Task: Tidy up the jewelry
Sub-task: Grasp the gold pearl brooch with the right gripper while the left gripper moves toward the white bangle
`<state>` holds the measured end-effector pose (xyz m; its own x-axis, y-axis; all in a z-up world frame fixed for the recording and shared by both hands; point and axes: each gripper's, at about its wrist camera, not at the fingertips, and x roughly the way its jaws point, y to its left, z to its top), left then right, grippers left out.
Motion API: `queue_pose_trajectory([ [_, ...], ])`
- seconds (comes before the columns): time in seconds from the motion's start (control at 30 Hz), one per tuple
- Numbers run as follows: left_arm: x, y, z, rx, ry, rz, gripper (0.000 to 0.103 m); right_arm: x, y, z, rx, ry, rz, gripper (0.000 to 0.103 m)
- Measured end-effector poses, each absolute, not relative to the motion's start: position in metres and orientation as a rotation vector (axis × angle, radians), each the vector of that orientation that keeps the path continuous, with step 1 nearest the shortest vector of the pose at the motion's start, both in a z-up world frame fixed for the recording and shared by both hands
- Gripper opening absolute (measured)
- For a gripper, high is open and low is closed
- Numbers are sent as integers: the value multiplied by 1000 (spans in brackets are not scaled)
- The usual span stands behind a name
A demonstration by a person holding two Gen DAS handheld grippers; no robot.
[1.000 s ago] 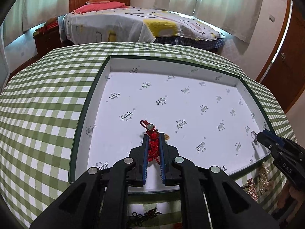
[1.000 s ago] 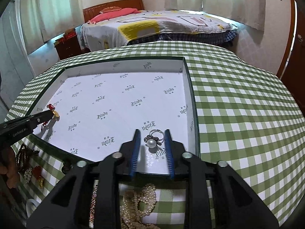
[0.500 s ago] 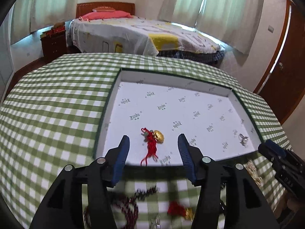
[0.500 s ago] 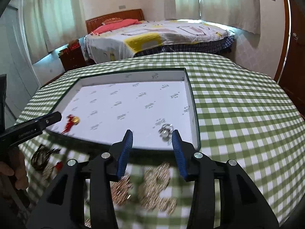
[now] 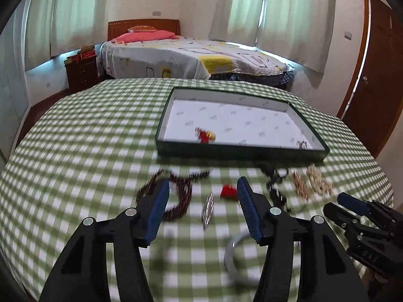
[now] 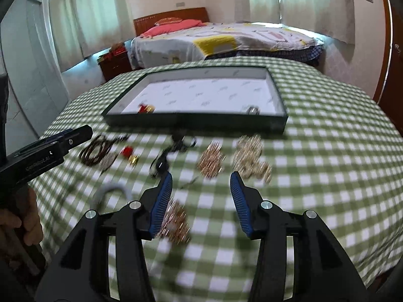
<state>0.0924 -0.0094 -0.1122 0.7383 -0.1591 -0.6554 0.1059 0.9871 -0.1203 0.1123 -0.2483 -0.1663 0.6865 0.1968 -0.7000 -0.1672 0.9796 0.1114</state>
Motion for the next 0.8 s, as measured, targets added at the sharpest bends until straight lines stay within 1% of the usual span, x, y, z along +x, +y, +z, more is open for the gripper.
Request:
queue_pose_trajectory([
  [0.17,70,0,-121,-93,755,-110,55,103,-238,-176,35,818,241,47],
  [0.43,61,7,-128,-106,784,-88,55,103,-227,-192,13,876,259,47],
  [0.5,61,7,-129,-102,787,-91,55,103,-225,-192,-2,877,258,45],
  [0.53,61,6,-130,-99,790,-93,55,103,-224,-193,-8,877,257,38],
  [0.57,61,5,-131,-96,792,-96,55,102,-224,-193,-12,877,261,34],
  [0.63,60,2,-131,-89,794,-103,55,101,-223,-193,-19,877,262,34],
  [0.73,60,-2,-131,-81,794,-112,55,100,-223,-192,-28,874,269,28],
  [0.8,60,-3,-132,-81,794,-118,55,100,-224,-190,-26,870,271,27],
])
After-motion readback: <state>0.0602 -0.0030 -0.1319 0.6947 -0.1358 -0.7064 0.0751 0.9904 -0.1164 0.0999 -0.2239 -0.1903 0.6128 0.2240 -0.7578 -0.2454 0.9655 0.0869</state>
